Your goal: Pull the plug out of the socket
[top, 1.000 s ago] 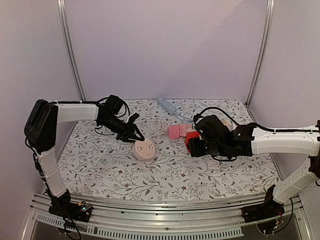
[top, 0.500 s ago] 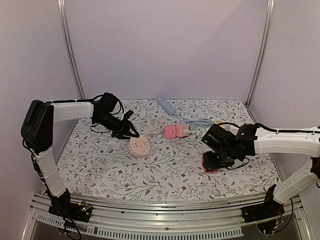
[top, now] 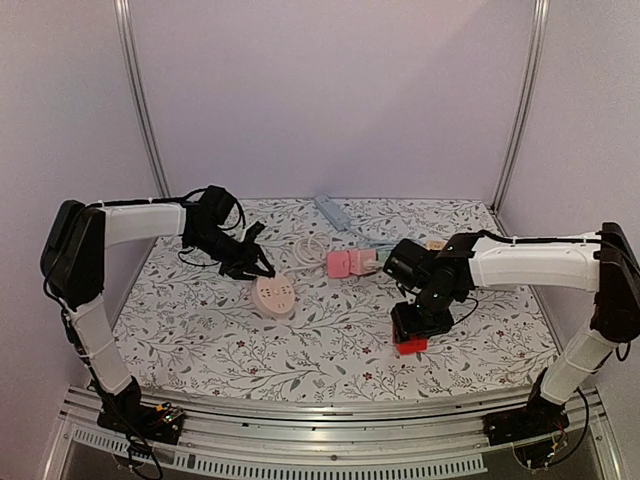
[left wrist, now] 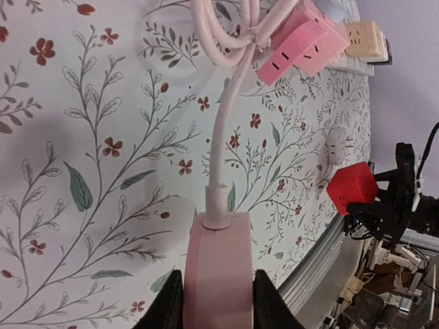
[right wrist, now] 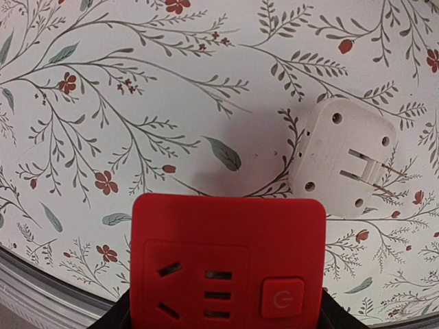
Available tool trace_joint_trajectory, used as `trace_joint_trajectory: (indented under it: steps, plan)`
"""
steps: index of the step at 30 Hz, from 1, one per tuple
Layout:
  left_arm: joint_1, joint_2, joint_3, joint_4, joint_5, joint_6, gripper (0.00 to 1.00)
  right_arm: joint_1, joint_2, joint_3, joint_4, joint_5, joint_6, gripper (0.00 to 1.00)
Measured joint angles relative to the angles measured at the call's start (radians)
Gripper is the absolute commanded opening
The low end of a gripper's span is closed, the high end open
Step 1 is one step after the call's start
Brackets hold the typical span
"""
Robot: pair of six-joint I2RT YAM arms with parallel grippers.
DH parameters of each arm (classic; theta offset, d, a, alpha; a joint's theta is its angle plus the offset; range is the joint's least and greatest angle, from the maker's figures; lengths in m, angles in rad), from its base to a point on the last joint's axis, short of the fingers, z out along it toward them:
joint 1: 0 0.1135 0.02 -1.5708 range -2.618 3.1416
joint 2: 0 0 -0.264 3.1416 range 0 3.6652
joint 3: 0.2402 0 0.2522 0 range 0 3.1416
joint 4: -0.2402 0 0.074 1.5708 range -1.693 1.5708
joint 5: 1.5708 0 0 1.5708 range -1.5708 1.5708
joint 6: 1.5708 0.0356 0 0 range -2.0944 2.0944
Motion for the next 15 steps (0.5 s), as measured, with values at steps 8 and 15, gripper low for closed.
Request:
trace_joint_trajectory:
  steps: [8, 15]
  plan:
    - [0.0, 0.0, 0.0, -0.011, -0.012, 0.012, 0.2, -0.036, 0.104, 0.069, -0.044, -0.041, -0.047, 0.47]
    - [0.0, 0.0, 0.0, -0.016, -0.014, 0.015, 0.2, -0.056, 0.163, 0.139, -0.058, -0.05, -0.082, 0.64]
